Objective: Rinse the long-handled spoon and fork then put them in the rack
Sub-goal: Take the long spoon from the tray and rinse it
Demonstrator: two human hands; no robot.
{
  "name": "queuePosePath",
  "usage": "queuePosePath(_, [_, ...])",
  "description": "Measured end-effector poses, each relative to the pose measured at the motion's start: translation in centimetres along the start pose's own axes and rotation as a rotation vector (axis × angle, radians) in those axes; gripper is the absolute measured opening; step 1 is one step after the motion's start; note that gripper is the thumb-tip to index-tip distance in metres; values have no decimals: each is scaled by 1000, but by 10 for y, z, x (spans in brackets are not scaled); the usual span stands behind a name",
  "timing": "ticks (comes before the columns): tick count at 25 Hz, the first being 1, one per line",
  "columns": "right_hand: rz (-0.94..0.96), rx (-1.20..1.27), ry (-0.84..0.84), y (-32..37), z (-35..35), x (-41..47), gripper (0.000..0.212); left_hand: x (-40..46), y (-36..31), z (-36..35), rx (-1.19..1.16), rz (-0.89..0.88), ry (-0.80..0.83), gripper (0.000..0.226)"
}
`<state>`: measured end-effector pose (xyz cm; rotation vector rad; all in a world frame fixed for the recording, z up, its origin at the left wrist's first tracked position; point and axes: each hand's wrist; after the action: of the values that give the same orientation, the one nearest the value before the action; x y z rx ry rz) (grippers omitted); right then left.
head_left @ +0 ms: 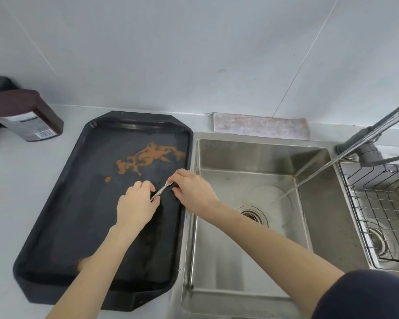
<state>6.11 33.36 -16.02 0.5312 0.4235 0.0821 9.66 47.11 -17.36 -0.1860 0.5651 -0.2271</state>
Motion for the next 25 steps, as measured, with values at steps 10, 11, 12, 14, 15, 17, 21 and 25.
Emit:
queuePosePath(10, [62, -128, 54, 6, -16, 27, 28, 7, 9, -6, -105, -6, -17, 18])
queuePosePath(11, [65, -130, 45, 6, -16, 27, 27, 6, 10, -6, -122, -14, -20, 18])
queuePosePath(12, [70, -129, 32, 5, -17, 28, 26, 6, 10, -7, -138, -23, -22, 17])
queuePosePath(14, [78, -120, 2, 4, -17, 29, 24, 6, 11, -7, -166, -39, -35, 16])
queuePosePath(15, [81, -115, -10, 3, -17, 29, 23, 5, 11, -6, -177, -44, -42, 16])
queuePosePath(17, [90, -114, -44, 2, -16, 26, 23, 3, 9, -4, -188, -63, -50, 16])
queuePosePath(21, [130, -106, -206, -4, -10, 14, 20, -4, -3, 3, -197, -126, -66, 19])
queuePosePath(25, [115, -92, -322, -14, 1, -8, 22, -16, -24, 11, -204, -184, -71, 21])
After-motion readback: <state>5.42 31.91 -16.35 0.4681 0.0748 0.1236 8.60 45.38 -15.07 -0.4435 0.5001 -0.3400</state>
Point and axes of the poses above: each hand's wrist, its own x-axis towards the middle knuckle, its own z-axis out of the back of the hand, y = z × x, and after that the axes turned 14 degrees about y, right-handed
